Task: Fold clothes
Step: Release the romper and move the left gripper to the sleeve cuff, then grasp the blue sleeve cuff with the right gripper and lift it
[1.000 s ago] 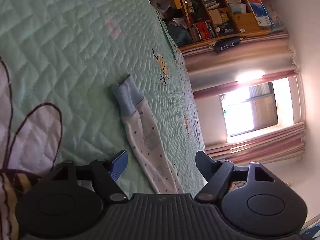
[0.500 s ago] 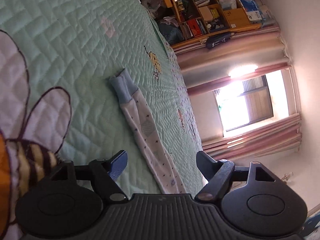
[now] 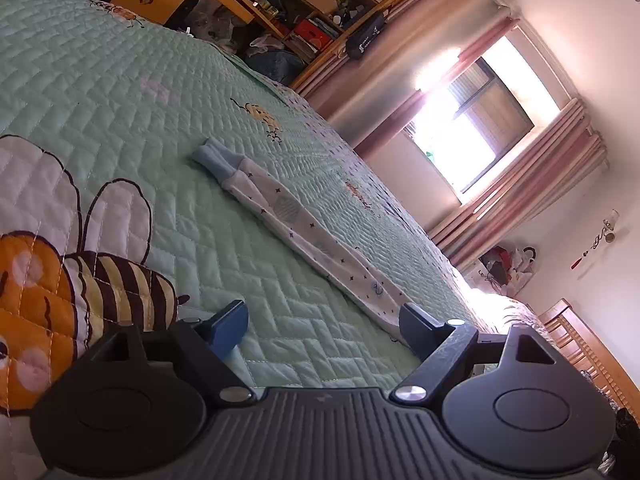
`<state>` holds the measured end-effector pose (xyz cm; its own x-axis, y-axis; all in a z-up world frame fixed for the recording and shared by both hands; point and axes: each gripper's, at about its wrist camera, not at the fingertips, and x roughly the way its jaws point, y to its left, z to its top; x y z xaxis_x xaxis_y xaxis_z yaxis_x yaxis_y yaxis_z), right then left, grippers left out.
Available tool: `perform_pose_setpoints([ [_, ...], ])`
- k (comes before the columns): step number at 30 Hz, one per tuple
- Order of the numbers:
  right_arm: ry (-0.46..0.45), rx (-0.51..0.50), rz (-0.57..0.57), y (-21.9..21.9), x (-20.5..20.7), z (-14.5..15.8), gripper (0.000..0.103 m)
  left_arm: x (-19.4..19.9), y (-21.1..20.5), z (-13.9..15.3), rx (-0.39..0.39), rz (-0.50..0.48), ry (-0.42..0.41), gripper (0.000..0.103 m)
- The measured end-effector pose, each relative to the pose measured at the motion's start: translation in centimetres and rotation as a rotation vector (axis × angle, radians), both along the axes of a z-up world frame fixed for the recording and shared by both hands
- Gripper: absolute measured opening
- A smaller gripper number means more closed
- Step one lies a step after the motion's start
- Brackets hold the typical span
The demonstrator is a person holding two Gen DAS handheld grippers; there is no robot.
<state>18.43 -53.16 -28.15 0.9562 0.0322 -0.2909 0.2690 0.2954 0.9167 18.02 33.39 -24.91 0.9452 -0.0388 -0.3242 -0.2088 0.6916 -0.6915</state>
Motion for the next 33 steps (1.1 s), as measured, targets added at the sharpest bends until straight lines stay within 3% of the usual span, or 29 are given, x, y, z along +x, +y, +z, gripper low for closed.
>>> perform_pose_setpoints([
  [10,0.024,-0.045,-0.056,-3.2,3.1,-0.4,0.075,0.3,-0.7,0.3,0.038,-0.016,0.02,0.09],
  [17,-0.006,-0.015,-0.098,-3.8,1.1,-0.2,0.075,0.5,-0.9,0.7,0.044,-0.021,0.022,0.091],
  [20,0.014,-0.076,-0.123,-4.2,0.4,0.0,0.075,0.8,-1.1,0.7,0.058,-0.027,0.026,0.094],
  [25,0.068,-0.09,0.004,-5.0,4.5,0.0,0.078,1.1,-1.2,0.7,0.062,-0.031,0.027,0.095],
  [28,0.043,-0.04,0.038,-5.3,6.1,-0.1,0.081,1.2,-1.3,0.6,0.064,-0.031,0.028,0.095],
  [31,0.068,-0.072,0.054,-5.0,6.8,0.1,0.076,1.2,-1.2,0.5,0.065,-0.032,0.027,0.095],
  [32,0.088,-0.101,0.06,-4.8,6.9,0.2,0.067,1.2,-1.3,0.5,0.064,-0.032,0.027,0.095],
  [33,0.112,-0.131,0.061,-4.5,6.8,0.3,0.051,1.2,-1.3,0.5,0.064,-0.031,0.026,0.095],
])
